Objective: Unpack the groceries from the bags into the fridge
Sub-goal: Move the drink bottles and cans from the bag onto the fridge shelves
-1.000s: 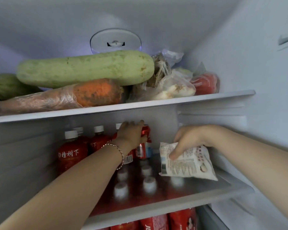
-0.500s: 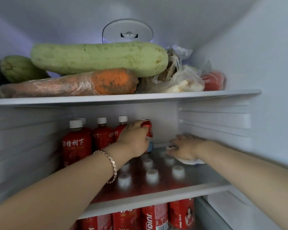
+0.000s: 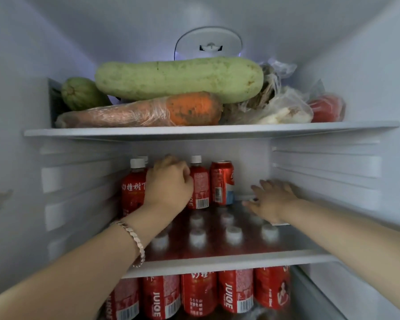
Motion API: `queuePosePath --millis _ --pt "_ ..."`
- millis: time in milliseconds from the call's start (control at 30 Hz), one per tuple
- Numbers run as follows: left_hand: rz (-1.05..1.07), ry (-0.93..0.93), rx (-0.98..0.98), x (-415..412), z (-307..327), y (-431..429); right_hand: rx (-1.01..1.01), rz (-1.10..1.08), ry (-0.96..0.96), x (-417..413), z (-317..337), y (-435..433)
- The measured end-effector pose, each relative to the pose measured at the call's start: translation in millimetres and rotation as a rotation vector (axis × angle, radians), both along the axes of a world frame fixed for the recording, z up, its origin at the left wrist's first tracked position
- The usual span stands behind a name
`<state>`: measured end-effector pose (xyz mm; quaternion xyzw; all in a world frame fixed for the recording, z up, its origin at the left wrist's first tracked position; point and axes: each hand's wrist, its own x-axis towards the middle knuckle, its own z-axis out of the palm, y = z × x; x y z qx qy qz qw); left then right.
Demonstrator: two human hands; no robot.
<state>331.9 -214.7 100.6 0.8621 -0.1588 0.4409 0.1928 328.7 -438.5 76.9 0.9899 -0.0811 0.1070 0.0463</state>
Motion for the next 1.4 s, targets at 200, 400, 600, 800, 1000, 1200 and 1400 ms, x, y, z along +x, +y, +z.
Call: queuePosePath --millis 200,400,600,800,1000,1200,1400 --pt "0.441 0.308 0.05 5 2 49 0.313 0.42 -0.331 -28 12 88" --pt "0.352 0.344 0.046 8 0 56 0.365 0.593 -0.213 -36 6 116" --pt "0.308 0.359 0.146 9 1 64 0.386 0.577 -0.174 -30 4 104" --pt "0.454 0.348 0.279 0 -6 54 0.401 0.575 -0.104 -17 0 102" --pt "0.429 0.459 0.235 -13 -8 52 0.38 0.59 -0.087 -15 -1 109" --pt "0.431 0.529 0.266 -81 -9 58 0.391 0.6 -0.113 -54 9 118" --pt "0.277 0.792 0.242 -178 -16 90 0.425 0.682 -0.034 -133 5 141"
